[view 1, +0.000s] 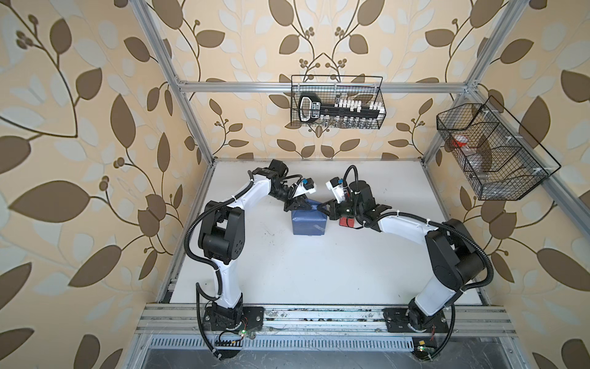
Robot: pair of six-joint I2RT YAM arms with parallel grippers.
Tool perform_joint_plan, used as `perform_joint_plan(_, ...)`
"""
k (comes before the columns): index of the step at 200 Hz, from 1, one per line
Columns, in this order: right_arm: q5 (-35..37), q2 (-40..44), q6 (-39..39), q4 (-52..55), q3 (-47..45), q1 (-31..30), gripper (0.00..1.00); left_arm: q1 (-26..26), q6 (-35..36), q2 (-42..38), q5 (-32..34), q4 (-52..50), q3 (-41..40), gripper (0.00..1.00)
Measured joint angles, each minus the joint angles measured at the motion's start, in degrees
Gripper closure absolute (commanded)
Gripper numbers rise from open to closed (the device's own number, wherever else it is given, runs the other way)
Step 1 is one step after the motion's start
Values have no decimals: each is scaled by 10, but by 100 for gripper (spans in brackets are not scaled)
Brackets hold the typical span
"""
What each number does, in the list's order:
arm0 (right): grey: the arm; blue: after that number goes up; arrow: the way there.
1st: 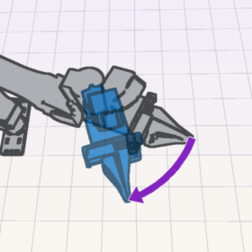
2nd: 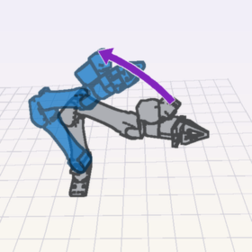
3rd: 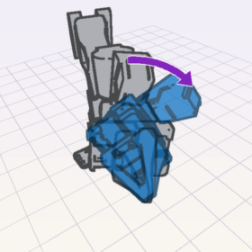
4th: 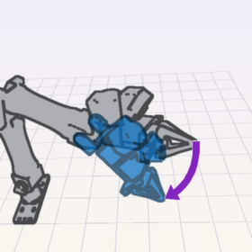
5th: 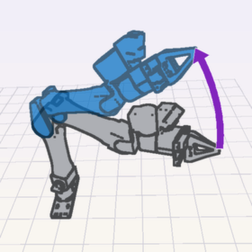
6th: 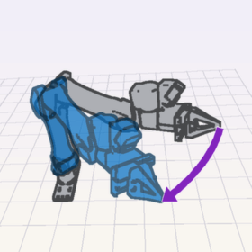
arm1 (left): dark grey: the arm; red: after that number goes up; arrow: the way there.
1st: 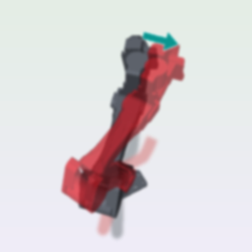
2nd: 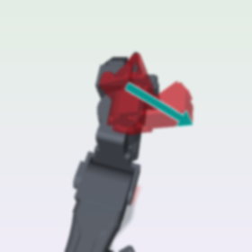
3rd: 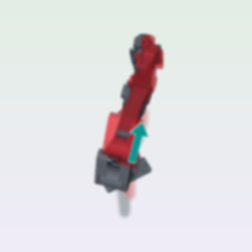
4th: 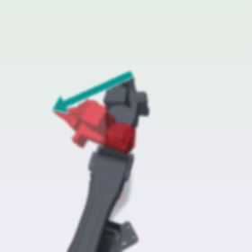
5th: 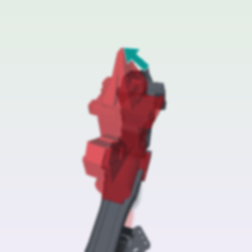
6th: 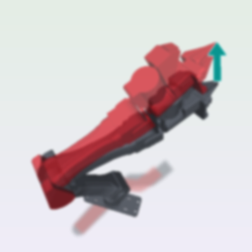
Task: Wrap a gift box in wrapping paper
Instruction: Fold the wrapping paper for the gift box.
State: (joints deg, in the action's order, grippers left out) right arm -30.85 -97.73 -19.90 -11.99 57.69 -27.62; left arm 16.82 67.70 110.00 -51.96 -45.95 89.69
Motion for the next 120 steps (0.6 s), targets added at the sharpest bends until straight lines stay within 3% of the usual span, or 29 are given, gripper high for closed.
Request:
perform_joint_plan(36,4,0,0,-10,-5,0,92,1,10,-21,0,-35,0,79)
perform_joint_plan(74,4,0,0,-13,-7,0,92,6,29,-35,10,-56,-19,88)
perform_joint_plan(120,5,5,4,-8,-8,-5,92,9,29,-35,16,-63,-45,89)
